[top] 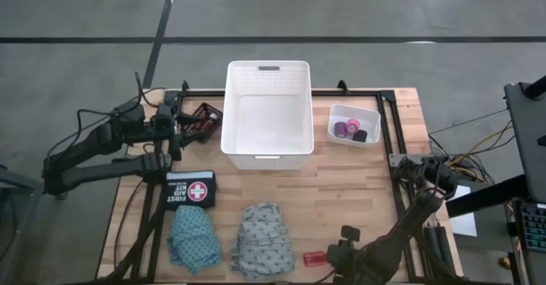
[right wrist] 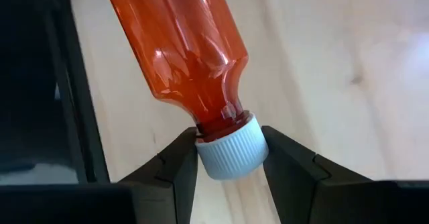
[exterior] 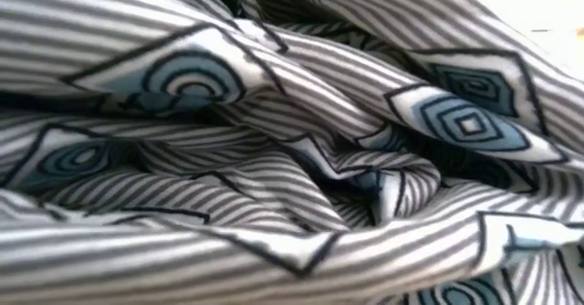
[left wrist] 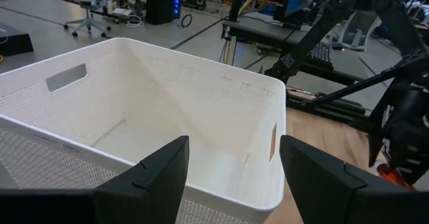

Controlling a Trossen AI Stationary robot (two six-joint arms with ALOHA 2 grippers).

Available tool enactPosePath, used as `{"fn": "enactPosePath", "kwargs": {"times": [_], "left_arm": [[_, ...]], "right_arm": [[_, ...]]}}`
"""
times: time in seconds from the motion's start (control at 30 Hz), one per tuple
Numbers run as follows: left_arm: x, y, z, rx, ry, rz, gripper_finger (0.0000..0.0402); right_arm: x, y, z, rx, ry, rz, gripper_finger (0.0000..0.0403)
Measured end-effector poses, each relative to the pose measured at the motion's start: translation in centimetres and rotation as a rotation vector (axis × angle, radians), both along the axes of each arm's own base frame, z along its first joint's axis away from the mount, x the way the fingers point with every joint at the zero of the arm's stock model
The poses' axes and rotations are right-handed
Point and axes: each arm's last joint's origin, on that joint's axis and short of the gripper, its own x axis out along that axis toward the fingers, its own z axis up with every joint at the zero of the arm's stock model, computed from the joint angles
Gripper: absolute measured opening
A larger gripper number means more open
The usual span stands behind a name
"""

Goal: Pick & Place Medicine items
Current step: Put the red medicine bottle into the black bin

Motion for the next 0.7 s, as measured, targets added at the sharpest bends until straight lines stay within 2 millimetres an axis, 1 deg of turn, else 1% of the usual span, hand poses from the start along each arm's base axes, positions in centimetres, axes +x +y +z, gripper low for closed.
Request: {"fn": "enactPosePath", "kwargs": {"times": [0.07,0.17,0.3,0.4,0.57,0.7], "left_arm": [[0.0,0.0,0.0,0.000,0.001,0.000,0.0240],[0.0,0.0,0.0,0.000,0.000,0.000,0.0241],[0.0,0.0,0.0,0.000,0.000,0.000,0.0241],[0.0,0.0,0.0,0.000,0.000,0.000,0.0240],[0.0,0.0,0.0,0.000,0.000,0.000,0.0241],[0.0,0.0,0.0,0.000,0.000,0.000,0.0240]], "right_arm": [[0.2,0.1,1.1,-0.008,-0.004,-0.038,0.0141],[0.3,0.0,3.0,-0.067,-0.025,-0.095,0.0141],[0.7,-0.2,5.6,-0.154,-0.125,-0.164,0.0141],[1.3,-0.5,7.1,-0.200,-0.209,-0.186,0.0141],[2.3,-0.9,8.6,-0.300,-0.329,-0.166,0.0141],[3.3,-1.7,8.8,-0.394,-0.323,-0.105,0.0141]]}}
